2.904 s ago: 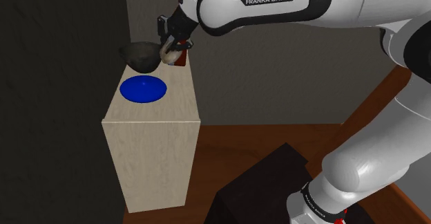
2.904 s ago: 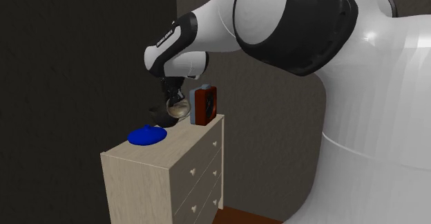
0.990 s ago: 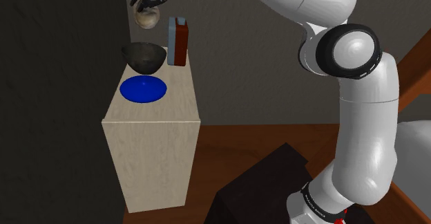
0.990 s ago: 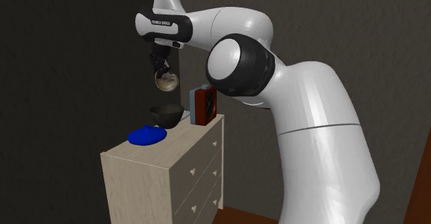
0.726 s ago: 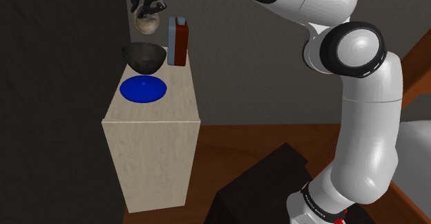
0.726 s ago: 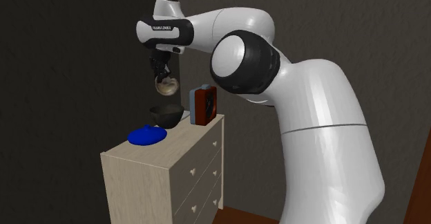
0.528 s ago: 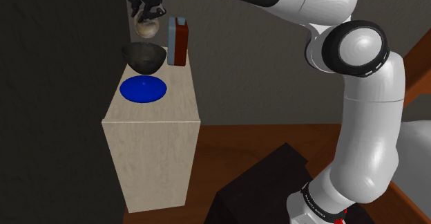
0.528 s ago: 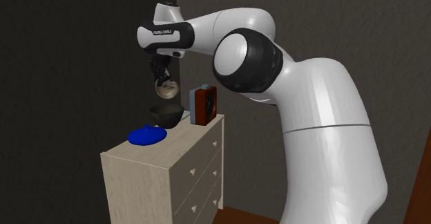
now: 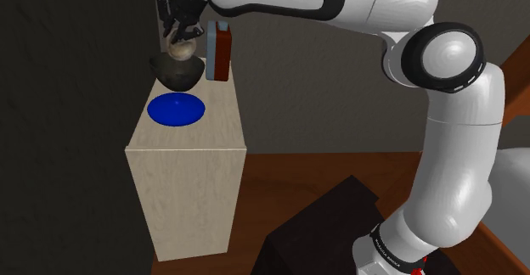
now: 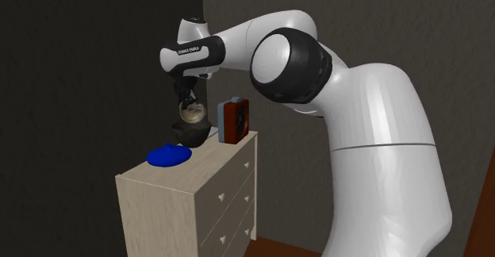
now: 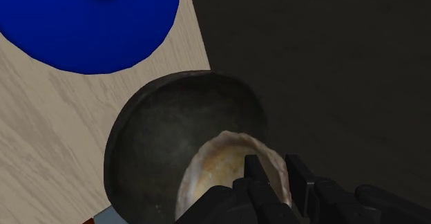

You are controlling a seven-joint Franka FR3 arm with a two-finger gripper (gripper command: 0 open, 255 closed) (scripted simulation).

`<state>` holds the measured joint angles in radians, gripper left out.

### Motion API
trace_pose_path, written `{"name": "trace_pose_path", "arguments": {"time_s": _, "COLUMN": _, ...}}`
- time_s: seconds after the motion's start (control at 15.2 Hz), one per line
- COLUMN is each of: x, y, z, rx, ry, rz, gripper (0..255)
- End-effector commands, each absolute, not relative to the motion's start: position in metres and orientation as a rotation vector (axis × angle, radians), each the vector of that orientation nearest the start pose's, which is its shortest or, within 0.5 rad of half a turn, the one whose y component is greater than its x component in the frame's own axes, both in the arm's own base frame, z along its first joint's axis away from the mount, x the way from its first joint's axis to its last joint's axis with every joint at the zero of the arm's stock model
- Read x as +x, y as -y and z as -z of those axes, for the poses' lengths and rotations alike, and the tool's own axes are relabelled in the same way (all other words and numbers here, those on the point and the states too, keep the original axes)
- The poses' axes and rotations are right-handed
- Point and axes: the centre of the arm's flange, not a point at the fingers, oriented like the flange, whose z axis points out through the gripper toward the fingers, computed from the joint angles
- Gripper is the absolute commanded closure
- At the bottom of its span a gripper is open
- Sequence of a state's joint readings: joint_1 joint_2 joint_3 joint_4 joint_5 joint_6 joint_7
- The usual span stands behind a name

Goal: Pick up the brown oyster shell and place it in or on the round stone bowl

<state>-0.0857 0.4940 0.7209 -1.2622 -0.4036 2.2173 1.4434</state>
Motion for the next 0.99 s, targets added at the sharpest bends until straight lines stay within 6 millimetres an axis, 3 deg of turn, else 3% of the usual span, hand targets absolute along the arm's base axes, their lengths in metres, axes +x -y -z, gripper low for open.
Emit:
{"name": "trace_pose_path", "arguments": {"time_s": 0.0, "x": 0.6544, "y": -0.3057, "z": -0.5786, "rx": -2.431, "ry": -1.051, "rz": 0.504, "gripper": 255}}
{"name": "trace_pose_path", "arguments": {"time_s": 0.53, "x": 0.6544, "y": -0.3057, "z": -0.5786, "rx": -2.431, "ry": -1.051, "rz": 0.504, "gripper": 255}}
{"name": "trace_pose_path", "arguments": {"time_s": 0.59, "x": 0.6544, "y": -0.3057, "z": -0.5786, "rx": -2.431, "ry": -1.051, "rz": 0.504, "gripper": 0}}
{"name": "trace_pose_path", "arguments": {"time_s": 0.92, "x": 0.6544, "y": -0.3057, "z": -0.5786, "rx": -2.431, "ry": -1.051, "rz": 0.504, "gripper": 0}}
